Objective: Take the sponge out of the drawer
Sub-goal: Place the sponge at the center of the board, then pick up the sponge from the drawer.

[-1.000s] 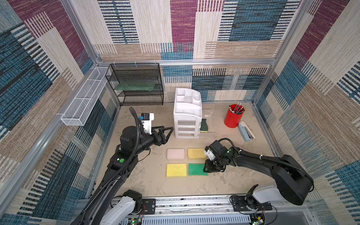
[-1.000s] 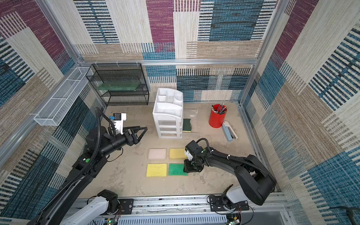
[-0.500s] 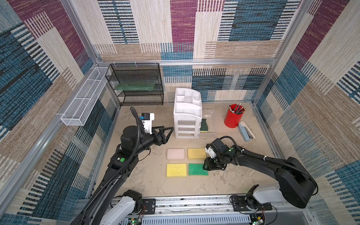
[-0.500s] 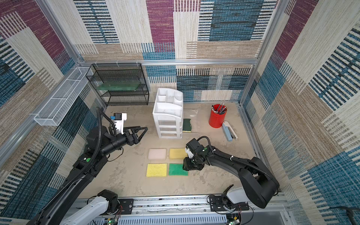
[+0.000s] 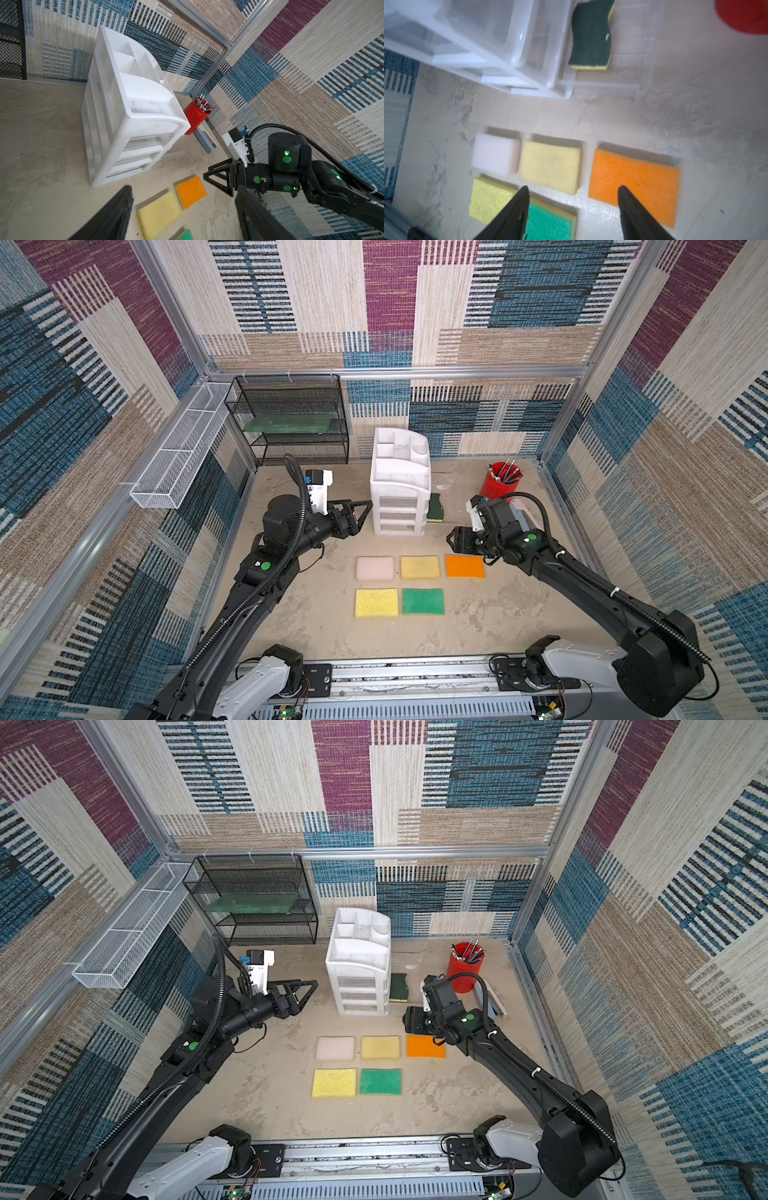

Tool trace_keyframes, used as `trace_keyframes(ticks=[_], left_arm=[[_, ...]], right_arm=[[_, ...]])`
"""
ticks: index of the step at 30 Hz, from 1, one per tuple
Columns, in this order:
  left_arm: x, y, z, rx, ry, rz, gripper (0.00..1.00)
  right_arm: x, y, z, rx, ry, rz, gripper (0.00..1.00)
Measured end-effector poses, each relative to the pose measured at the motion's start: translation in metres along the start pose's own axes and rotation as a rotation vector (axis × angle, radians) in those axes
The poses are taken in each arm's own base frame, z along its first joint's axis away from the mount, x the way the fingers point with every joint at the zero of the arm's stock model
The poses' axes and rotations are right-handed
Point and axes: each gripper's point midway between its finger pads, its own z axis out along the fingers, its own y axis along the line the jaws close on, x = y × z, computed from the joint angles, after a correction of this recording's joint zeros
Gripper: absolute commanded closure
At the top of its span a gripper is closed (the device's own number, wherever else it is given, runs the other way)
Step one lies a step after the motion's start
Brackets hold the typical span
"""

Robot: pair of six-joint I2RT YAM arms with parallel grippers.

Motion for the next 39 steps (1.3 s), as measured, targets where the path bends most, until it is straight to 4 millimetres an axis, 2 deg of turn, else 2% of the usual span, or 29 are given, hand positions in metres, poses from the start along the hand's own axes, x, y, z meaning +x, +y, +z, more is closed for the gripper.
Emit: trace_keyframes(ticks=[2, 7, 13, 16, 20, 25, 33, 39], left_arm=[[-0.004, 0.002, 0.003, -0.011, -0.001, 0.009, 0.19], [-0.015, 0.01, 0.017, -0.053, 0.004, 0.039, 0.19], [-0.02, 0.023, 0.032, -0.086, 0.022, 0.051, 0.2], [-0.022, 0.03, 0.036, -0.1, 0.025, 0.047, 0.19], [-0.023, 0.039, 0.038, -0.12, 0.025, 0.039, 0.19], [-0.026, 0.047, 0.039, -0.137, 0.024, 0.031, 0.2], [-0.025, 0.051, 0.042, -0.143, 0.031, 0.024, 0.2], [-0.023, 0.051, 0.043, -0.134, 0.04, 0.021, 0.2]], right_arm=[[-0.014, -0.011, 0.003, 0.034, -0.04, 0.022, 0.31], [-0.035, -0.028, 0.023, 0.09, -0.073, 0.055, 0.32], [-0.079, -0.017, 0.056, 0.1, -0.099, 0.014, 0.39], [-0.09, -0.015, 0.076, 0.111, -0.085, -0.015, 0.43], [-0.098, -0.016, 0.1, 0.134, -0.054, -0.048, 0.5], [-0.105, -0.018, 0.13, 0.165, -0.027, -0.08, 0.52], [-0.091, -0.028, 0.167, 0.193, 0.053, -0.103, 0.51], [-0.084, -0.042, 0.183, 0.202, 0.094, -0.09, 0.51]])
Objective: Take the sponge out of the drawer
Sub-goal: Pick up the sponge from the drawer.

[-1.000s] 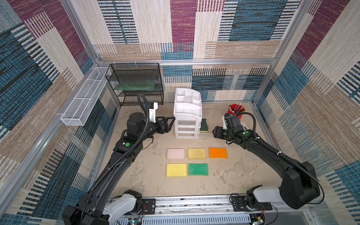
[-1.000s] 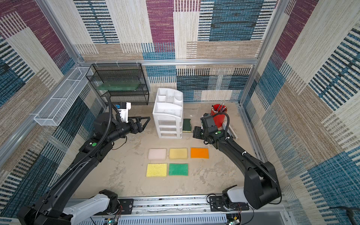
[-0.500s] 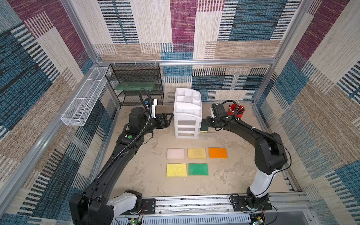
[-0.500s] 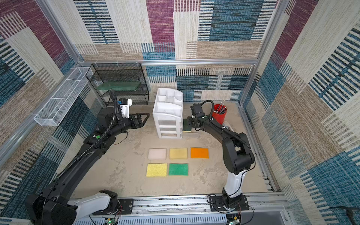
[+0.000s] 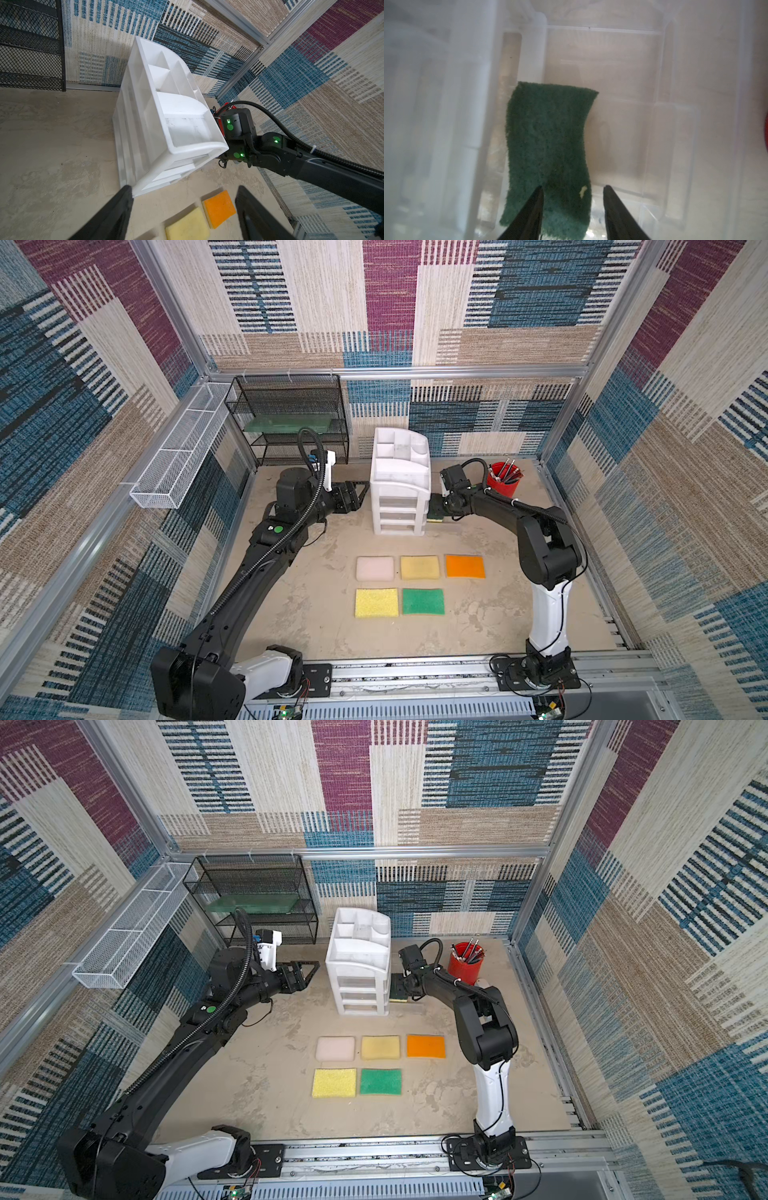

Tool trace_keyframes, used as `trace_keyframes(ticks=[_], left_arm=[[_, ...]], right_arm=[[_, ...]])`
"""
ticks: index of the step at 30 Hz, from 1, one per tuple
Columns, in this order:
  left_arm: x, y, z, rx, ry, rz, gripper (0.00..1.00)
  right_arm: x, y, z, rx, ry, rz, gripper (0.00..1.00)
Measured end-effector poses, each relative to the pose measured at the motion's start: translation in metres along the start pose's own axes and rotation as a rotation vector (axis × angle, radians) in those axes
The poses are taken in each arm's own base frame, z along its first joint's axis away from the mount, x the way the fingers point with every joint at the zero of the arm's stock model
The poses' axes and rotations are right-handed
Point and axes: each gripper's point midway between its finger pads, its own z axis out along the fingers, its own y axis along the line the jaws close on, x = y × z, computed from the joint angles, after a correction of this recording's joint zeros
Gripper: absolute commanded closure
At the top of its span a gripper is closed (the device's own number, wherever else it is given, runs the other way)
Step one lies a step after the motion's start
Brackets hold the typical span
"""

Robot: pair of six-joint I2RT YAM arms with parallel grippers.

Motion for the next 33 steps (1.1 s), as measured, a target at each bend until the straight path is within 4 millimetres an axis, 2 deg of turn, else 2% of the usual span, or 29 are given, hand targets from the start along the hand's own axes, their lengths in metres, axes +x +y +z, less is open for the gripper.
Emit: trace_keyframes(ticks=[4, 9, 10, 14, 17, 33], left_arm=[[0.001, -0.002, 0.0, 0.014, 0.003, 0.001, 0.2], [0.002, -0.003, -0.001, 0.016, 0.003, 0.001, 0.2], [0.002, -0.003, -0.001, 0.017, 0.001, 0.002, 0.2], [0.003, -0.003, -0.003, 0.017, 0.001, 0.002, 0.2], [0.003, -0.003, -0.003, 0.017, 0.001, 0.002, 0.2], [0.004, -0.002, -0.003, 0.015, 0.003, 0.001, 0.2]], right_arm=[[0.001, -0.003, 0.007, -0.001, 0.011, 0.007, 0.51], [0.001, 0.004, 0.016, -0.014, 0.022, 0.001, 0.52], [0.001, 0.005, 0.017, -0.014, 0.023, -0.001, 0.54], [0.003, 0.013, 0.021, -0.034, 0.026, -0.006, 0.77], [0.003, 0.015, 0.021, -0.037, 0.026, -0.006, 0.85], [0.003, 0.016, 0.021, -0.031, 0.023, -0.006, 1.0]])
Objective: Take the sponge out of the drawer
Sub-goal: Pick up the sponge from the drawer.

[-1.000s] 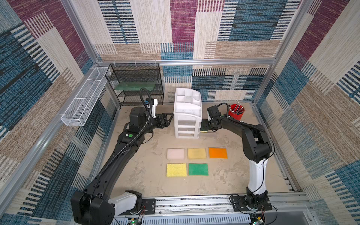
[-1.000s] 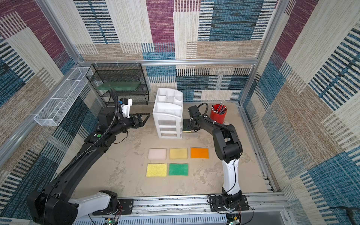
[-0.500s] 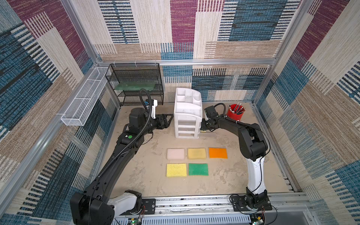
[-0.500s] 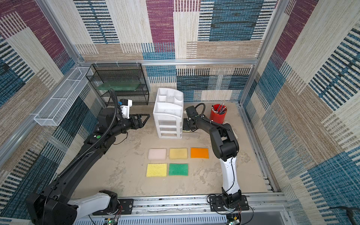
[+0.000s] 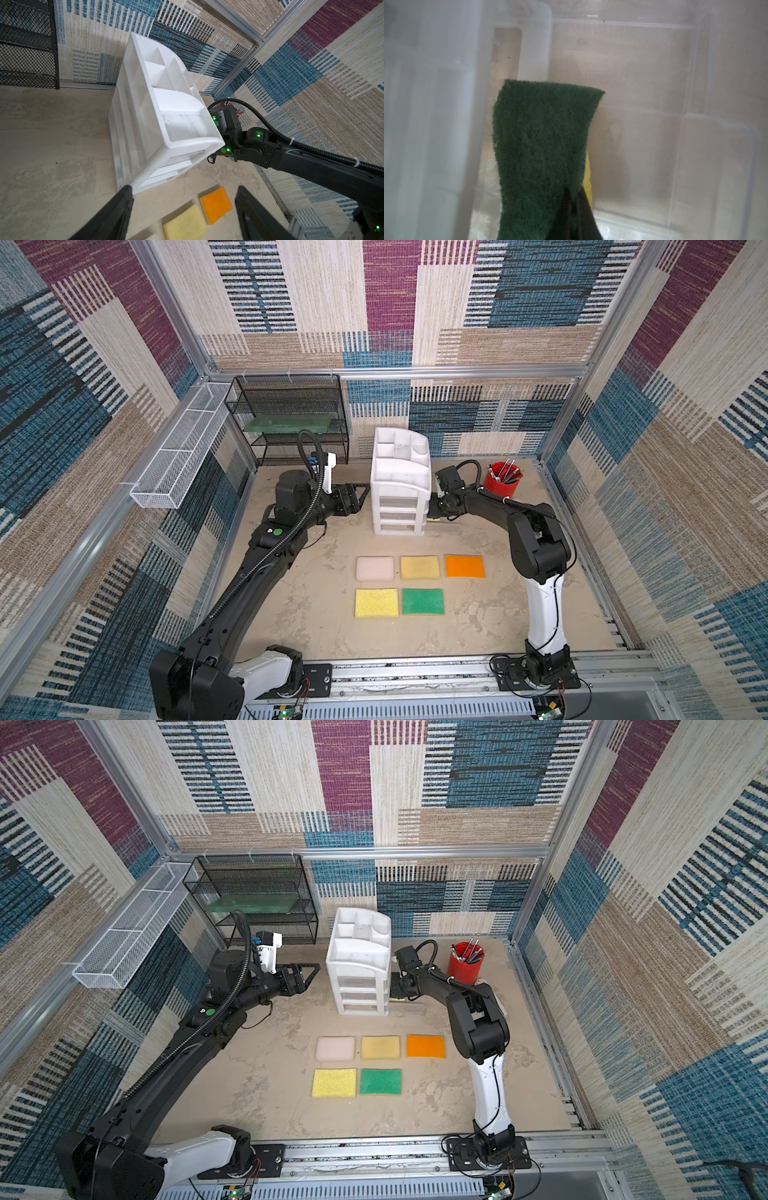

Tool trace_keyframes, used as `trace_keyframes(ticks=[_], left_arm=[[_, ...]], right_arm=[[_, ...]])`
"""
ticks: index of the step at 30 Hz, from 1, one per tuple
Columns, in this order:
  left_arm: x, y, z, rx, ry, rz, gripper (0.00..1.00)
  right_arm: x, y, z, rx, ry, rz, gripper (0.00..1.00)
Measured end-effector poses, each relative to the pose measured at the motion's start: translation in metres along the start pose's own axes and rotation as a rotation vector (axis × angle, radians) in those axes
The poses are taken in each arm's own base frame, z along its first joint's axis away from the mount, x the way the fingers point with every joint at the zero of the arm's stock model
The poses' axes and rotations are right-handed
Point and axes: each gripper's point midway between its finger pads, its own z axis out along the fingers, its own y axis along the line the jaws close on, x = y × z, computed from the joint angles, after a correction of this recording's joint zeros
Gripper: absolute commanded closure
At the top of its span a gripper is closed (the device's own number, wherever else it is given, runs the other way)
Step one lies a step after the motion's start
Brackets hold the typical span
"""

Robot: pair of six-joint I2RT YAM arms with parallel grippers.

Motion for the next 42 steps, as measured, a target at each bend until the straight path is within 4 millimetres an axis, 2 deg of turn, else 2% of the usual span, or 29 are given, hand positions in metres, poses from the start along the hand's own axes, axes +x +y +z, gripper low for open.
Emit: trace_keyframes(ticks=[4, 8, 11, 16, 23, 29, 35, 42], left_arm=[[0.0, 0.0, 0.0, 0.0, 0.001, 0.0, 0.2], [0.0, 0.0, 0.0, 0.0, 0.001, 0.0, 0.2], [0.0, 0.0, 0.0, 0.0, 0.001, 0.0, 0.2], [0.0, 0.0, 0.0, 0.0, 0.001, 0.0, 0.2], [-0.005, 0.004, -0.004, -0.035, -0.027, 0.005, 0.2], [-0.008, 0.007, -0.005, -0.057, -0.041, 0.006, 0.21], [-0.008, 0.007, -0.004, -0.055, -0.039, 0.005, 0.21], [-0.009, -0.002, -0.009, 0.0, -0.077, 0.008, 0.22]], right_arm=[[0.0, 0.0, 0.0, -0.001, -0.004, -0.001, 1.0], [-0.001, 0.002, -0.008, -0.009, -0.018, 0.01, 1.0], [-0.005, 0.003, -0.021, -0.013, -0.033, 0.021, 1.0], [-0.022, 0.001, -0.046, -0.004, -0.094, 0.027, 1.0], [-0.024, -0.018, -0.074, 0.074, -0.141, 0.046, 1.0], [-0.032, -0.019, -0.097, 0.073, -0.188, 0.052, 1.0], [-0.047, -0.016, -0.15, 0.029, -0.305, 0.083, 1.0], [-0.061, -0.002, -0.214, -0.111, -0.488, 0.147, 1.0]])
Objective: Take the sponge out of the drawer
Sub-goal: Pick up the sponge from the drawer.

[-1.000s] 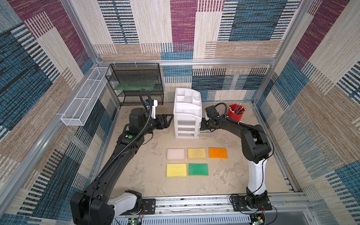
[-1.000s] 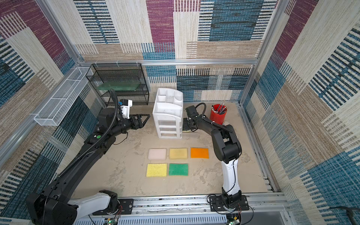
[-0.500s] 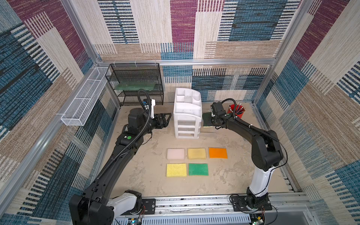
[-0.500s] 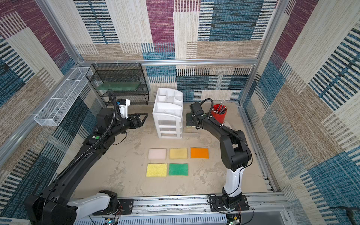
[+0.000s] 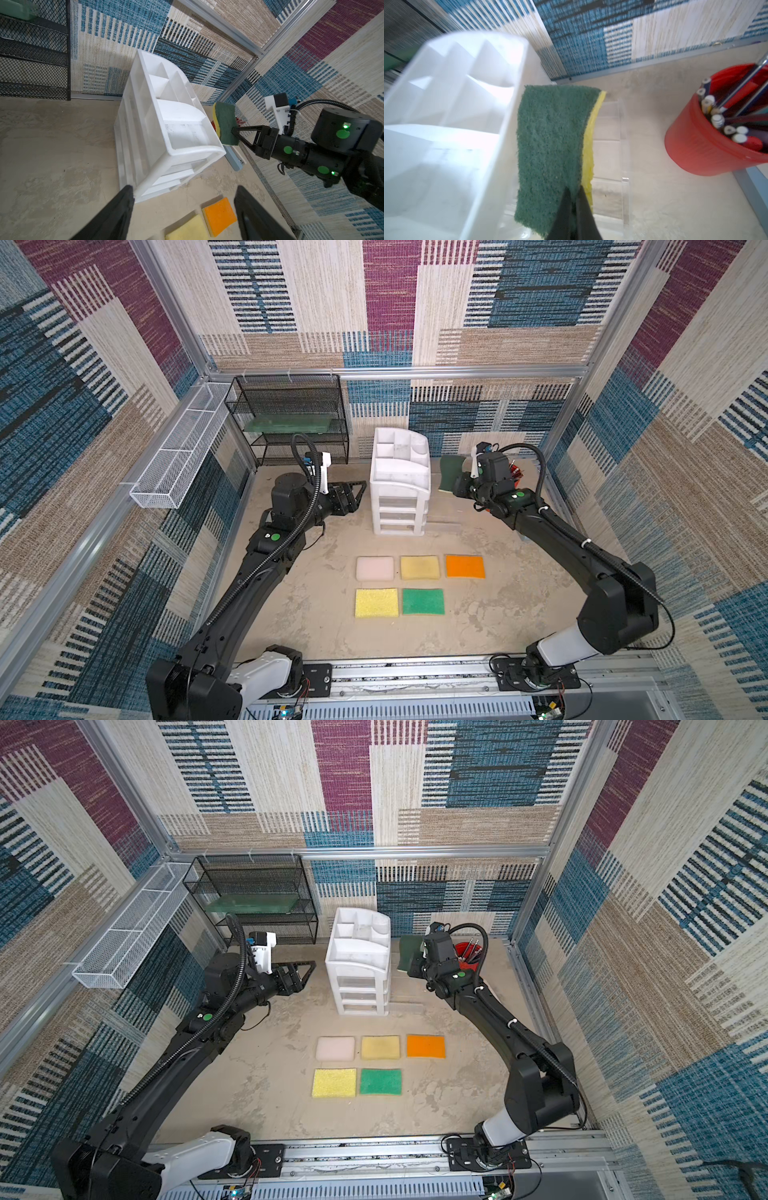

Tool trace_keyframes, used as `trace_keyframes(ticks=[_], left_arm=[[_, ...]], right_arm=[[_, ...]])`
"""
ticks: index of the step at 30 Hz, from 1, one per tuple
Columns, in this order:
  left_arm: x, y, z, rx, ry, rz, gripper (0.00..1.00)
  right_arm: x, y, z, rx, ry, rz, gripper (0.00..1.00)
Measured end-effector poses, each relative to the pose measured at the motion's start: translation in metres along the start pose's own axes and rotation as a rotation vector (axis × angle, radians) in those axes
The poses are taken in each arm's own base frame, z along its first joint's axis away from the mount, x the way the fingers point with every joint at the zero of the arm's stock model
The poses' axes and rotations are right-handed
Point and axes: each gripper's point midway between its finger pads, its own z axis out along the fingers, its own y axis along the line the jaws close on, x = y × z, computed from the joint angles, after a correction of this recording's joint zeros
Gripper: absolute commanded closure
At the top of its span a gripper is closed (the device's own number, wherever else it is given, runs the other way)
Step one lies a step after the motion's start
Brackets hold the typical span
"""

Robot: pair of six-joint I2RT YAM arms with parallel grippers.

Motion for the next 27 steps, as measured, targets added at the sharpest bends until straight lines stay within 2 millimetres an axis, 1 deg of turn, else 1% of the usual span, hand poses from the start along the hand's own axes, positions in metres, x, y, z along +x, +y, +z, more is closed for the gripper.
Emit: trace_keyframes(ticks=[4, 7, 11, 13, 15, 18, 20, 24, 27], left_arm=[[-0.003, -0.009, -0.004, 0.054, -0.042, -0.003, 0.21], [-0.006, -0.018, -0.005, 0.104, -0.073, -0.012, 0.2], [-0.006, -0.034, -0.001, 0.181, -0.092, -0.008, 0.2], [-0.006, -0.046, 0.003, 0.229, -0.095, -0.005, 0.2], [-0.006, -0.055, 0.006, 0.263, -0.102, 0.005, 0.2], [-0.008, -0.068, 0.007, 0.305, -0.119, 0.015, 0.2], [-0.011, -0.073, 0.008, 0.32, -0.135, 0.012, 0.2], [-0.014, -0.074, 0.018, 0.328, -0.158, 0.007, 0.2], [-0.016, -0.077, 0.028, 0.339, -0.152, -0.013, 0.21]], right_arm=[[-0.018, 0.009, -0.021, -0.064, -0.095, 0.051, 1.0], [-0.028, 0.014, -0.032, -0.104, -0.157, 0.085, 1.0], [-0.042, 0.029, -0.042, -0.201, -0.225, 0.147, 1.0], [-0.052, 0.042, -0.046, -0.269, -0.259, 0.178, 1.0], [-0.064, 0.061, -0.051, -0.353, -0.294, 0.203, 1.0], [-0.075, 0.091, -0.063, -0.483, -0.333, 0.231, 1.0], [-0.079, 0.106, -0.072, -0.548, -0.364, 0.257, 1.0], [-0.08, 0.134, -0.084, -0.664, -0.38, 0.291, 1.0], [-0.077, 0.153, -0.088, -0.738, -0.369, 0.309, 1.0]])
